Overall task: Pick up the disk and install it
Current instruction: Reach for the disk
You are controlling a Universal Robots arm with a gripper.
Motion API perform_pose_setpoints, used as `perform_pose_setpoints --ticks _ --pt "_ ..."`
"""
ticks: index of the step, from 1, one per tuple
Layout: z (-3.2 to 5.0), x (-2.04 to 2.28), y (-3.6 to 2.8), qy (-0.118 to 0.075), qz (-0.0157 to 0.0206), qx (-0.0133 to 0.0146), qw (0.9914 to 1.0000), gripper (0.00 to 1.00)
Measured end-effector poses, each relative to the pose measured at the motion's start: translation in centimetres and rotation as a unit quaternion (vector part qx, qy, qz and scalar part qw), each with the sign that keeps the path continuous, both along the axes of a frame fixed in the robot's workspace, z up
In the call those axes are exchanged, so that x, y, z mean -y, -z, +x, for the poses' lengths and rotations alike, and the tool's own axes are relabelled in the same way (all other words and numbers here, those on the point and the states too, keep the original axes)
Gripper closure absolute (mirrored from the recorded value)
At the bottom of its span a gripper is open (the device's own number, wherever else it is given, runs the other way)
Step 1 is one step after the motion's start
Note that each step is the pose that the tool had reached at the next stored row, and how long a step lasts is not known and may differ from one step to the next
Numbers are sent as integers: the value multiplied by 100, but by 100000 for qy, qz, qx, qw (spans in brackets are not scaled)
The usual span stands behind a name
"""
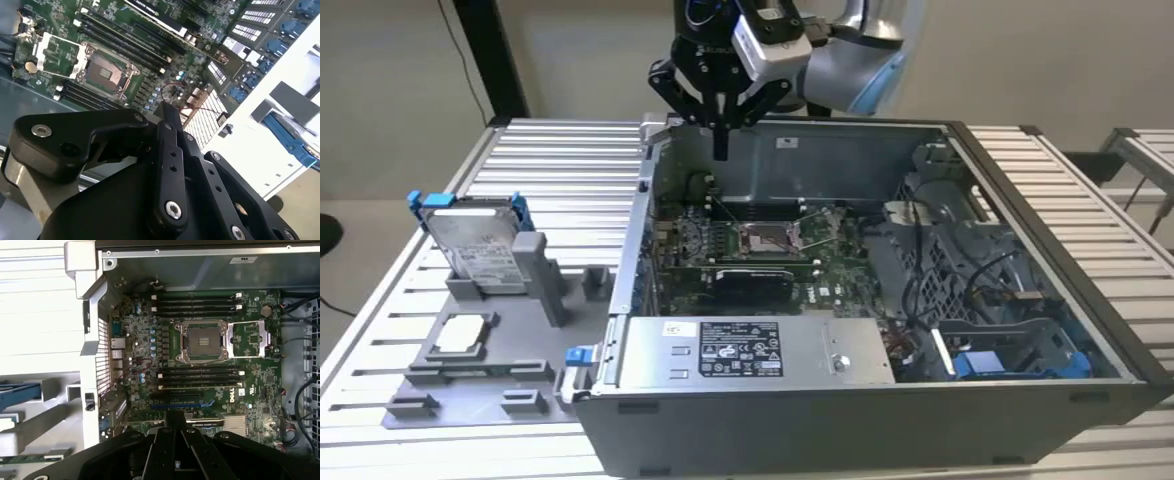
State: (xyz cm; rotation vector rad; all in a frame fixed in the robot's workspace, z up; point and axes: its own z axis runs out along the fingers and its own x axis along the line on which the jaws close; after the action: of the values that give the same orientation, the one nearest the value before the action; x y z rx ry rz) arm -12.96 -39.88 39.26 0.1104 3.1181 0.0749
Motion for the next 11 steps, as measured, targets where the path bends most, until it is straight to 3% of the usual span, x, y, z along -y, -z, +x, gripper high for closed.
perform_pose_setpoints --ticks 4,11 --pt "-61 0 0 -4 2 1 100000 100" --pt "-297 0 0 -68 0 0 100000 100"
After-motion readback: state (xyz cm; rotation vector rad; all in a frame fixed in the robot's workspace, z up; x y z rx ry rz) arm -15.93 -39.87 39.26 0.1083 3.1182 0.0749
